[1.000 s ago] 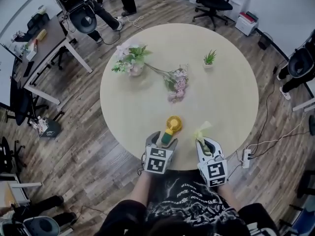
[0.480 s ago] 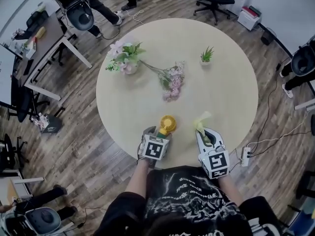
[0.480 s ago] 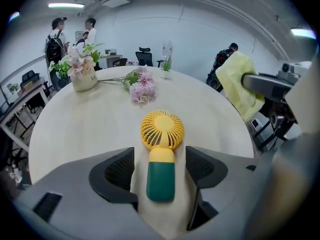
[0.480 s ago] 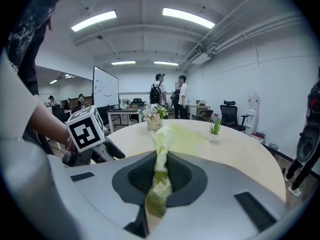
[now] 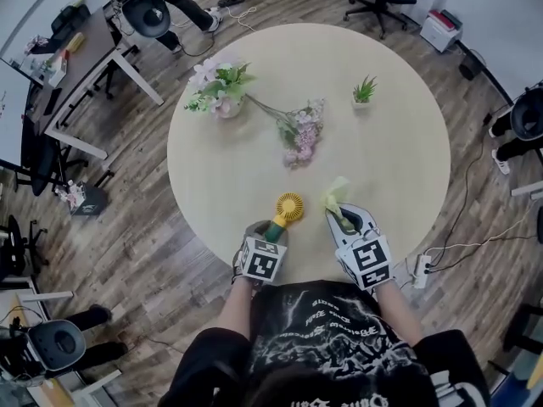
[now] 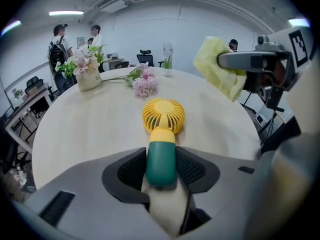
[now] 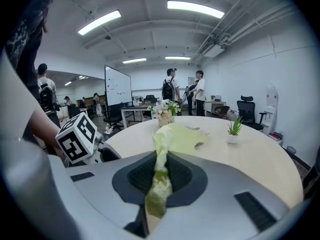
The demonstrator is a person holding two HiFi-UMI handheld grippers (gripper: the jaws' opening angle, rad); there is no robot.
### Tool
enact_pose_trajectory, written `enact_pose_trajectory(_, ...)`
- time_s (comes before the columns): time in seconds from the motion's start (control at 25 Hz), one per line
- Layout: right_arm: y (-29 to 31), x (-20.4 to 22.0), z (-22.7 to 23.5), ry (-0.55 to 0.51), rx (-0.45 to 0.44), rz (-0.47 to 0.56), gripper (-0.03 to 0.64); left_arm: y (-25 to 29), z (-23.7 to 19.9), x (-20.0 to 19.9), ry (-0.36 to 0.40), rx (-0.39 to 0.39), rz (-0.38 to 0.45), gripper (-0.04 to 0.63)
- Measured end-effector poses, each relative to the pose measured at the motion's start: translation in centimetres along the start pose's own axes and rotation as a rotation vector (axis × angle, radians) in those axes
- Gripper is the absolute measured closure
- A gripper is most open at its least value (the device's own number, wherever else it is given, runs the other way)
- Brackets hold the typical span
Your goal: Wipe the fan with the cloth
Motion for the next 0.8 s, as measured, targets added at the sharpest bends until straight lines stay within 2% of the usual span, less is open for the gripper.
enact_pose_trajectory(0.2, 1.9, 0.9, 0.3, 0.016, -0.065, -0.078, 0.581, 0.3, 0.3, -0.2, 0.113, 0.052, 0.005, 0.396)
enact_pose_trajectory(0.32, 2.8, 1.8, 0.9, 0.052, -0.099, -0.141, 0.581, 0.5, 0.2, -0.4, 0.146, 0.077, -0.009, 0.396)
enact_pose_trajectory(0.56, 5.2, 3.4, 2.0, 0.177, -0.184, -0.246, 0.581, 0.9, 1.0, -1.1, 0.162, 0.150, 0.001, 0.397)
enact_pose_trajectory(0.68, 6.6, 5.0, 2.0, 0.253, -0.230, -0.349, 0.581, 1.2, 1.6, -0.9, 0.181, 0.186, -0.005, 0.397)
enact_pose_trajectory(0.8, 7.8, 5.8, 2.2, 0.297, -0.255, -0.401, 0.581, 1.5, 1.5, -0.9, 0.146, 0.202, 0.000, 0.397)
Point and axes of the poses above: the fingertips, and each gripper's own axes: y forward along the fingers, z to its right, x out of its underside, the point moved 6 cm from there along -y, backward along the fingers, and after that the axes turned 15 degrees about z, right-handed, at the moved point
